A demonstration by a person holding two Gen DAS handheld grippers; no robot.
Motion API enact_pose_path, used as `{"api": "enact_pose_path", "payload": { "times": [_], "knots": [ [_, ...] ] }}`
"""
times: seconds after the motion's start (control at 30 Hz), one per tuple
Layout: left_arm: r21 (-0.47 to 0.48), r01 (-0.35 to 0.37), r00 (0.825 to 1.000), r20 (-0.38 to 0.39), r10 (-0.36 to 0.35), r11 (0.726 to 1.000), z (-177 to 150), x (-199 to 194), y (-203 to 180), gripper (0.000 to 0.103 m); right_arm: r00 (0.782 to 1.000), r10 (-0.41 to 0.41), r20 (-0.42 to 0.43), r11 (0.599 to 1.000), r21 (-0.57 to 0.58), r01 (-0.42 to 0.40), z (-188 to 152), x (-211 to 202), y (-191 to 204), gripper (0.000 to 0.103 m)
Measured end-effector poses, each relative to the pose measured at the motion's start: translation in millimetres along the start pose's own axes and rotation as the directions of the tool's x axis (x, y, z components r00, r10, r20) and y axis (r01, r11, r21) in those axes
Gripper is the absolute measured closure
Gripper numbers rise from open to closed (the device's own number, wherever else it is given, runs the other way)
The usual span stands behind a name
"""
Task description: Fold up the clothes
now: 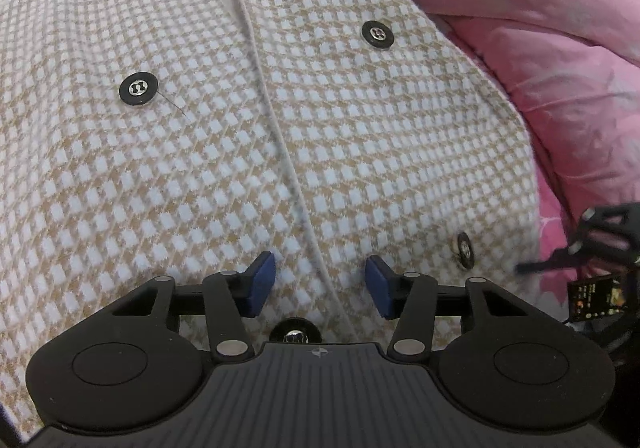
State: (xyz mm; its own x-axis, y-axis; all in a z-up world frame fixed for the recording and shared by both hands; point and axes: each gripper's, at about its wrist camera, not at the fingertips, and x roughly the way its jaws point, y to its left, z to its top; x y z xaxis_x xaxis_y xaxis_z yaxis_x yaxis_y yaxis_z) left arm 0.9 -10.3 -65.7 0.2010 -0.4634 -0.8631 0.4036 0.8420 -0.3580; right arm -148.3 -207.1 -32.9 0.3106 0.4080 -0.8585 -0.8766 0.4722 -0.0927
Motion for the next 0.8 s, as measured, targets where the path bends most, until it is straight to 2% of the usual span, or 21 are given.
{"api": "enact_pose_path", "payload": {
  "times": [0.03, 0.1, 0.17, 0.3, 0.4, 0.6, 0.7, 0.77, 0.8],
  "knots": [
    [-0.002, -0.004, 1.0, 0.009, 0.004, 1.0, 0, 2, -1, 0.055, 1.0, -0.02, -0.014, 1.0, -0.014, 0.02, -1, 2, 0, 0.075],
    [-0.002, -0.018, 0.999, 0.026, 0.018, 1.0, -3, 5, -2, 0.06, 0.998, -0.054, -0.017, 0.998, -0.016, 0.054, 1, -2, -6, 0.089],
    [-0.005, -0.022, 0.999, 0.039, 0.022, 1.0, -3, 6, -5, 0.069, 0.996, -0.09, 0.001, 0.996, -0.006, 0.09, 6, -16, -13, 0.09],
    [-0.006, -0.015, 0.999, 0.042, 0.015, 1.0, -3, 3, -6, 0.074, 0.992, -0.123, 0.004, 0.991, -0.042, 0.123, 15, -34, -20, 0.09],
    [0.026, -0.022, 0.999, 0.04, 0.021, 0.999, -6, 4, -9, 0.075, 0.994, -0.099, -0.039, 0.989, -0.114, 0.094, 9, -25, -10, 0.091],
    [0.122, -0.071, 0.995, 0.084, 0.062, 0.99, -24, 13, -18, 0.075, 0.973, -0.167, -0.158, 0.959, -0.256, 0.123, -18, 8, 6, 0.092],
    [0.169, -0.072, 0.995, 0.085, 0.058, 0.983, -26, 12, -21, 0.075, 0.98, -0.118, -0.161, 0.978, -0.188, 0.087, -12, -3, -5, 0.092],
    [0.134, -0.046, 0.997, 0.064, 0.038, 0.99, -23, 5, -13, 0.073, 0.983, -0.094, -0.159, 0.989, -0.132, 0.073, -9, -13, -17, 0.09],
    [0.114, -0.041, 0.997, 0.068, 0.033, 0.993, -21, 0, -9, 0.073, 0.987, -0.074, -0.144, 0.994, -0.089, 0.061, -5, -21, -26, 0.085]
  ]
}}
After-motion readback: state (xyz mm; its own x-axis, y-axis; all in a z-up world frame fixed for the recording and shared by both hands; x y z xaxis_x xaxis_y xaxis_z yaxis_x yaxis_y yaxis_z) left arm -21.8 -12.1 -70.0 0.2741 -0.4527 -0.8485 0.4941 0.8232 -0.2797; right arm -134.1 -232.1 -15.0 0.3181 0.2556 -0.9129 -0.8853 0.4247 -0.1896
